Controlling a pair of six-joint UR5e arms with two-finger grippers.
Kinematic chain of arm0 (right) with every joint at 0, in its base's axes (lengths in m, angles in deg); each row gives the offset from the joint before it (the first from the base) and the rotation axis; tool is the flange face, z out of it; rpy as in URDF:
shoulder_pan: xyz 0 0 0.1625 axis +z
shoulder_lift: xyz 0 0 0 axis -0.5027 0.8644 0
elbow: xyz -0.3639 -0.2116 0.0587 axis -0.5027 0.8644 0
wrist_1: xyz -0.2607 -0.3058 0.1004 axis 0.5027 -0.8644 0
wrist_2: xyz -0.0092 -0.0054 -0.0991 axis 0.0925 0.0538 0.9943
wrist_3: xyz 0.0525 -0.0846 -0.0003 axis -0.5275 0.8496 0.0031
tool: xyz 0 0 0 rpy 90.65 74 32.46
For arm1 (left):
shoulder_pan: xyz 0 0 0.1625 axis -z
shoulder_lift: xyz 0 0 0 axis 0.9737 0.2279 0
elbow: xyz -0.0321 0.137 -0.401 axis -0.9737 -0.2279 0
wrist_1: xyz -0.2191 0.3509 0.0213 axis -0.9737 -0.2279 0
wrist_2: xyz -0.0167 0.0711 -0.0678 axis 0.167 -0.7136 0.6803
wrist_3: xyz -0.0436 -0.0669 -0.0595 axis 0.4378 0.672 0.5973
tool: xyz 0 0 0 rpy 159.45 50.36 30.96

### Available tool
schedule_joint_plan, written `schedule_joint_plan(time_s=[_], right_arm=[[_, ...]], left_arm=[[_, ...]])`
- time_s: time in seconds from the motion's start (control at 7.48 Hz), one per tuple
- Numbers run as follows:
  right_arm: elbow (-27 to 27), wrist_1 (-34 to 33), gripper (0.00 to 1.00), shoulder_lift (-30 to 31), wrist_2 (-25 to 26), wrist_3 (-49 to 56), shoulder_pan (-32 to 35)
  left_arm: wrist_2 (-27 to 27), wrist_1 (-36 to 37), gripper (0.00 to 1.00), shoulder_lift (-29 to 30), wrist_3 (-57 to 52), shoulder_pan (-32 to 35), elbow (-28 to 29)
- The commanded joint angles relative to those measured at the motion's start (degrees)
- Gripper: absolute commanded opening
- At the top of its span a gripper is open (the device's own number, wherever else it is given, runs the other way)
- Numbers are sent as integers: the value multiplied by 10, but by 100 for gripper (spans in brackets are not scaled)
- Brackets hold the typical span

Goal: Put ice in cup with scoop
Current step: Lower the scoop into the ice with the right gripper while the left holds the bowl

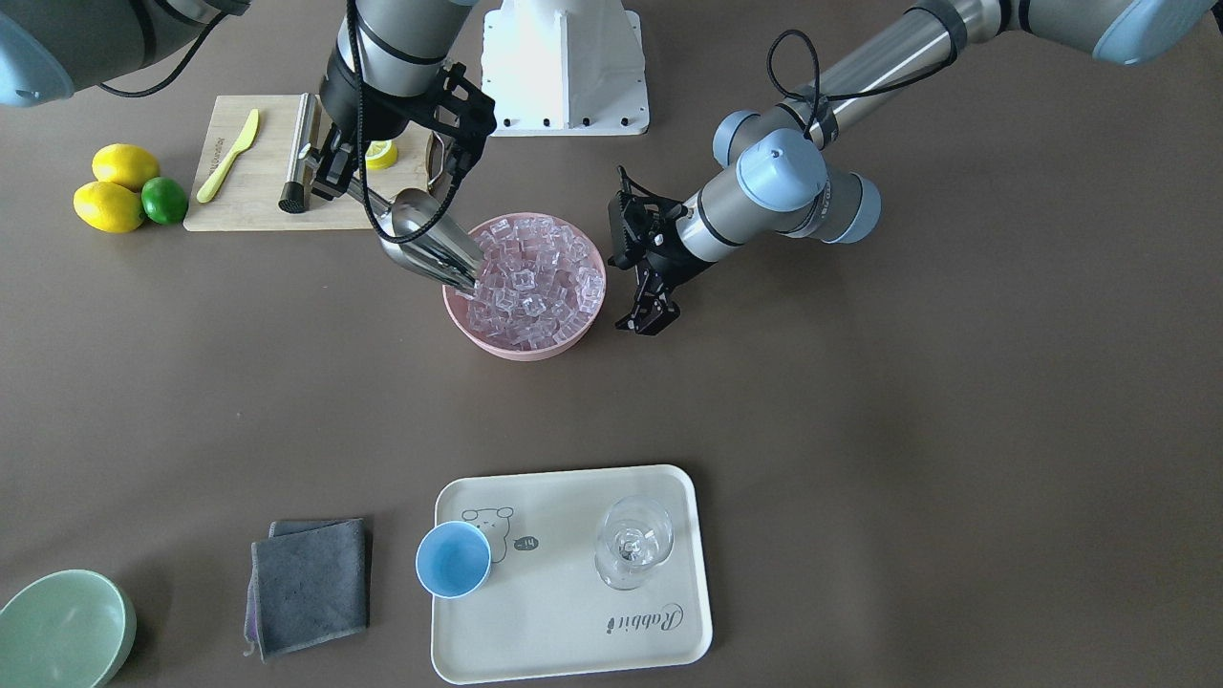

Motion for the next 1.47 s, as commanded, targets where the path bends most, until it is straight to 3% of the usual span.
schedule_joint_plan(time_s=[0.0, 0.4, 1.07, 1.34], right_arm=[[65, -15, 0, -38, 40, 1, -35], [97, -12, 0, -37, 74, 1, -56], [143, 21, 0, -49, 80, 0, -57], [145, 72, 0, -32, 80, -6, -57]], left_arm=[[-1, 0, 98, 5, -2, -3, 1], [-9, 2, 98, 16, -1, -7, 3], [-9, 1, 98, 15, -1, -9, 4], [-9, 1, 98, 14, -1, -9, 4]])
